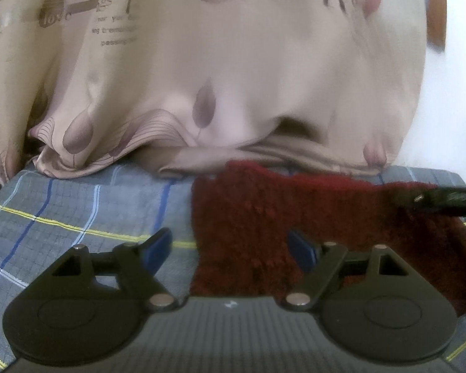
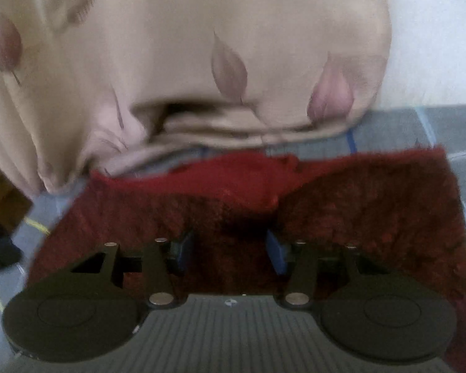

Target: Fold small clothes

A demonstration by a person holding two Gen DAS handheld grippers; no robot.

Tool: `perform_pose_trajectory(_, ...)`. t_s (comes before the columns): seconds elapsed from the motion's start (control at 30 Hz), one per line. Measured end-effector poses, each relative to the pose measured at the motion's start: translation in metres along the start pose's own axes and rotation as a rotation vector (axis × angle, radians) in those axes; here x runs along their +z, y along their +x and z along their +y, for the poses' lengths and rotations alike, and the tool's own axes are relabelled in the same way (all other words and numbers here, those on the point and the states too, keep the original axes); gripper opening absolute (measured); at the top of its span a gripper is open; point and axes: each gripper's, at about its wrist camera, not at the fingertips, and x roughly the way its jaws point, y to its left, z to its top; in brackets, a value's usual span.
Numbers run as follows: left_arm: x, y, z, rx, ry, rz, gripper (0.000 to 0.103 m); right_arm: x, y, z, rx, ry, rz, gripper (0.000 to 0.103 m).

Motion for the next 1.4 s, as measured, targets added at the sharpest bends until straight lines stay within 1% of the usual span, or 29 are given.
perform_pose_trajectory(0.07, 0.0, 0.002, -0.002, 0.003, 0.004, 0.0, 0.082, -0.003, -0.022, 0.007, 0.042, 0.002, -0.074, 0.054)
perform_pose_trajectory(0.13, 0.0, 0.005, -0.004, 0.011, 0.015, 0.005, 0.082, -0.012, -0.044, 0.015, 0.064, 0.002, -0.134, 0.056)
perform_pose_trajectory(0.2, 0.0, 0.009, -0.007, 0.023, 0.028, 0.013, 0.083, -0.024, -0.064, 0.019, 0.1, 0.004, -0.176, 0.063)
perform_pose_trajectory(0.23, 0.0, 0.011, -0.009, 0.027, 0.039, 0.017, 0.083, -0.032, -0.072, 0.018, 0.115, 0.006, -0.19, 0.068)
perform_pose_trajectory(0.27, 0.0, 0.014, -0.01, 0.035, 0.051, 0.021, 0.083, -0.042, -0.081, 0.017, 0.129, 0.006, -0.198, 0.07)
perform_pose_trajectory(0.37, -0.001, 0.023, -0.014, 0.055, 0.081, 0.039, 0.083, -0.063, -0.102, 0.011, 0.148, -0.003, -0.209, 0.07)
perform_pose_trajectory(0.47, -0.001, 0.033, -0.016, 0.078, 0.096, 0.064, 0.085, -0.086, -0.12, 0.002, 0.121, -0.019, -0.23, 0.075)
perform_pose_trajectory(0.53, -0.001, 0.038, -0.017, 0.089, 0.101, 0.073, 0.085, -0.097, -0.128, -0.006, 0.096, -0.026, -0.237, 0.075)
perform_pose_trajectory(0.6, -0.001, 0.041, -0.017, 0.087, 0.102, 0.074, 0.085, -0.11, -0.132, -0.015, 0.066, -0.03, -0.246, 0.075)
perform_pose_trajectory(0.67, -0.002, 0.042, -0.019, 0.092, 0.11, 0.07, 0.086, -0.121, -0.131, -0.022, 0.013, -0.042, -0.237, 0.075)
perform_pose_trajectory(0.7, -0.002, 0.043, -0.02, 0.094, 0.115, 0.069, 0.086, -0.125, -0.131, -0.024, 0.003, -0.042, -0.238, 0.075)
perform_pose_trajectory(0.77, -0.002, 0.044, -0.022, 0.096, 0.123, 0.07, 0.087, -0.128, -0.137, -0.021, 0.001, -0.065, -0.273, 0.076)
perform_pose_trajectory(0.83, -0.001, 0.045, -0.023, 0.099, 0.13, 0.066, 0.088, -0.129, -0.134, -0.014, -0.027, -0.108, -0.276, 0.077)
perform_pose_trajectory(0.9, -0.001, 0.045, -0.023, 0.1, 0.136, 0.066, 0.088, -0.131, -0.131, -0.012, -0.029, -0.118, -0.268, 0.077)
perform_pose_trajectory(0.97, -0.001, 0.046, -0.023, 0.102, 0.139, 0.064, 0.09, -0.13, -0.13, -0.009, -0.033, -0.131, -0.274, 0.08)
perform_pose_trajectory(1.03, -0.001, 0.047, -0.022, 0.108, 0.14, 0.062, 0.094, -0.128, -0.13, -0.012, -0.031, -0.119, -0.278, 0.081)
perform_pose_trajectory(1.13, -0.001, 0.049, -0.021, 0.108, 0.14, 0.061, 0.094, -0.13, -0.132, -0.015, -0.021, -0.101, -0.28, 0.084)
perform_pose_trajectory(1.27, -0.002, 0.049, -0.02, 0.11, 0.135, 0.056, 0.095, -0.131, -0.131, -0.012, -0.027, -0.115, -0.276, 0.088)
perform_pose_trajectory(1.37, -0.003, 0.048, -0.014, 0.128, 0.132, 0.028, 0.095, -0.131, -0.129, -0.01, -0.033, -0.127, -0.271, 0.091)
perform_pose_trajectory(1.4, -0.003, 0.048, -0.01, 0.118, 0.126, 0.024, 0.095, -0.131, -0.129, -0.009, -0.036, -0.129, -0.27, 0.091)
